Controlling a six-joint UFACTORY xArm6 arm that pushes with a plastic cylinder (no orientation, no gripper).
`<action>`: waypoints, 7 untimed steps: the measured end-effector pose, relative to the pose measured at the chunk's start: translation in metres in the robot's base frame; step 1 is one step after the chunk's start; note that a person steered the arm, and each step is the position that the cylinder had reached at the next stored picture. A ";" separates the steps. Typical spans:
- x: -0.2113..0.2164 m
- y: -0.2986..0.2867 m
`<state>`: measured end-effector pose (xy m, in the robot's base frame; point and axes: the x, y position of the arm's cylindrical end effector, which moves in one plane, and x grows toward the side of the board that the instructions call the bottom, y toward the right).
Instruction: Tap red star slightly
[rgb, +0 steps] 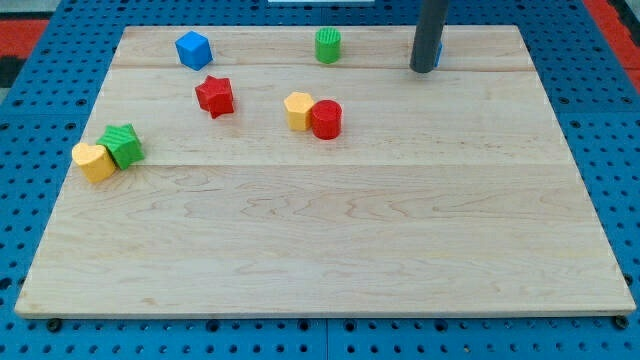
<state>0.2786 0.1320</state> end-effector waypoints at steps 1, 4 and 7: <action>0.000 -0.031; -0.007 -0.127; -0.004 -0.182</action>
<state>0.2750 -0.0496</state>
